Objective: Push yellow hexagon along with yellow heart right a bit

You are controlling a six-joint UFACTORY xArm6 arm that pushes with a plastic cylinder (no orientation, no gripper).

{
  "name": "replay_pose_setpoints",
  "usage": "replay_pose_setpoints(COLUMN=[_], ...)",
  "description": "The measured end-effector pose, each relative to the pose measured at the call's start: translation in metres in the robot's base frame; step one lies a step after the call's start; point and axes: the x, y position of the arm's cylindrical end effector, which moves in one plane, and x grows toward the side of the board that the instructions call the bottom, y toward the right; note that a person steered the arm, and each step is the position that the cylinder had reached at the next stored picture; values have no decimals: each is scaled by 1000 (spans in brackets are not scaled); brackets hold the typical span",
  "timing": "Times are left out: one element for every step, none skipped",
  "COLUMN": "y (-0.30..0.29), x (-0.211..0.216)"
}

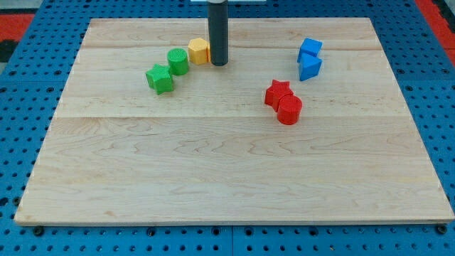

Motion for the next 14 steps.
replay_pose_setpoints(y=[0,0,0,0,0,0,0,0,-45,-87,-87,-86,-82,-81], x=[-8,-8,7,7,7,7,7,7,7,7,7,4,-15,-26])
